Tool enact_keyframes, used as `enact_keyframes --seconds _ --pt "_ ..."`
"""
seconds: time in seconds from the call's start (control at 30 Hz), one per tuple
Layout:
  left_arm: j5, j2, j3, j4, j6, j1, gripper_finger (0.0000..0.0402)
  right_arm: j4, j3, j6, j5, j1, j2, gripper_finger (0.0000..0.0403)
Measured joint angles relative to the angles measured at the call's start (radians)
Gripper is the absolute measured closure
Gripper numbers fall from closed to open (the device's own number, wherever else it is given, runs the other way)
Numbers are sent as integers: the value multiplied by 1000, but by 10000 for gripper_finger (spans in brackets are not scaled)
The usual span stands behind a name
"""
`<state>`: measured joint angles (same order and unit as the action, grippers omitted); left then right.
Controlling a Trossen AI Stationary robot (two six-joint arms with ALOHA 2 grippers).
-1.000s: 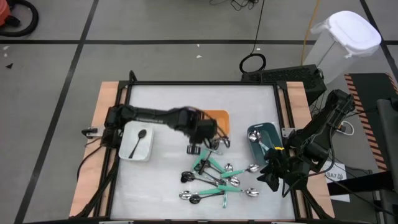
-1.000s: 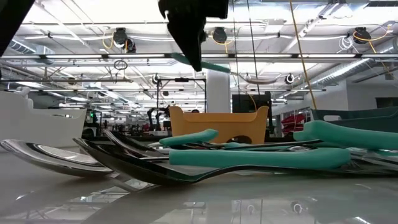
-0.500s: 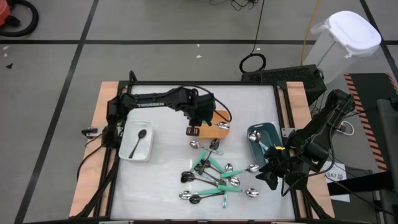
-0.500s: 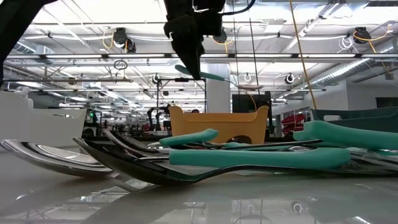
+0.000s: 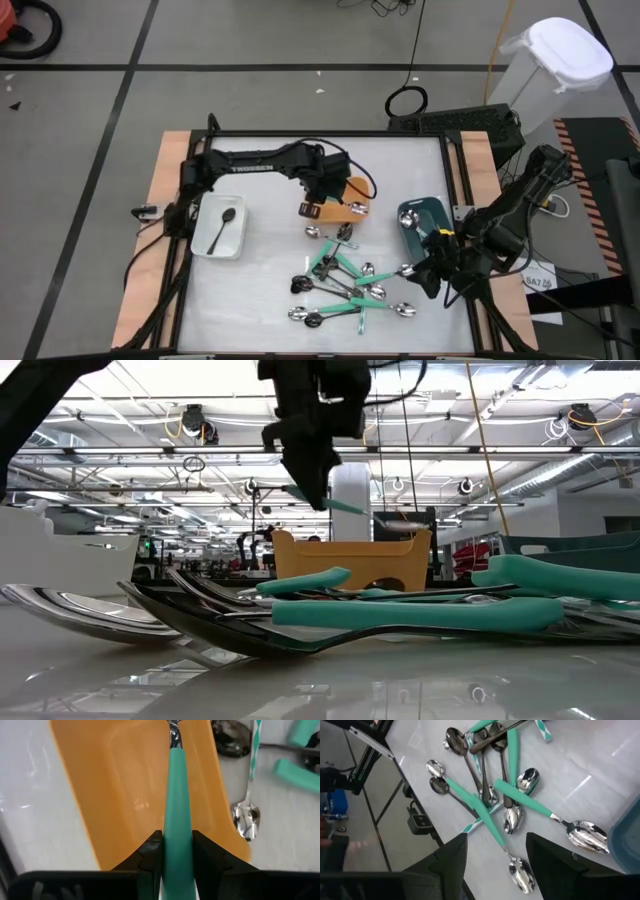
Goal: Sort silverware by color (type)
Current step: Put the green spoon into the orange bin
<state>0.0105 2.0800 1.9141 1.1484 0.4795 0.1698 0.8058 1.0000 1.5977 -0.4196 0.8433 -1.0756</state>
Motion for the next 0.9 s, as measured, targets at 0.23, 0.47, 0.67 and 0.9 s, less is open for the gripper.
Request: enact_keyframes --seconds 0.23,0.47,0.67,0.9 --pt "-24 57 0 6 -18 5 325 -9 0 15 1 -20 0 206" --pt "-27 86 0 -14 -46 4 319 -13 0 18 1 -33 0 206" --pt "-62 104 0 -52 -39 -1 287 -20 0 31 1 -33 0 206" --pt "-96 104 0 -48 -86 -4 249 -20 0 33 1 -33 0 206"
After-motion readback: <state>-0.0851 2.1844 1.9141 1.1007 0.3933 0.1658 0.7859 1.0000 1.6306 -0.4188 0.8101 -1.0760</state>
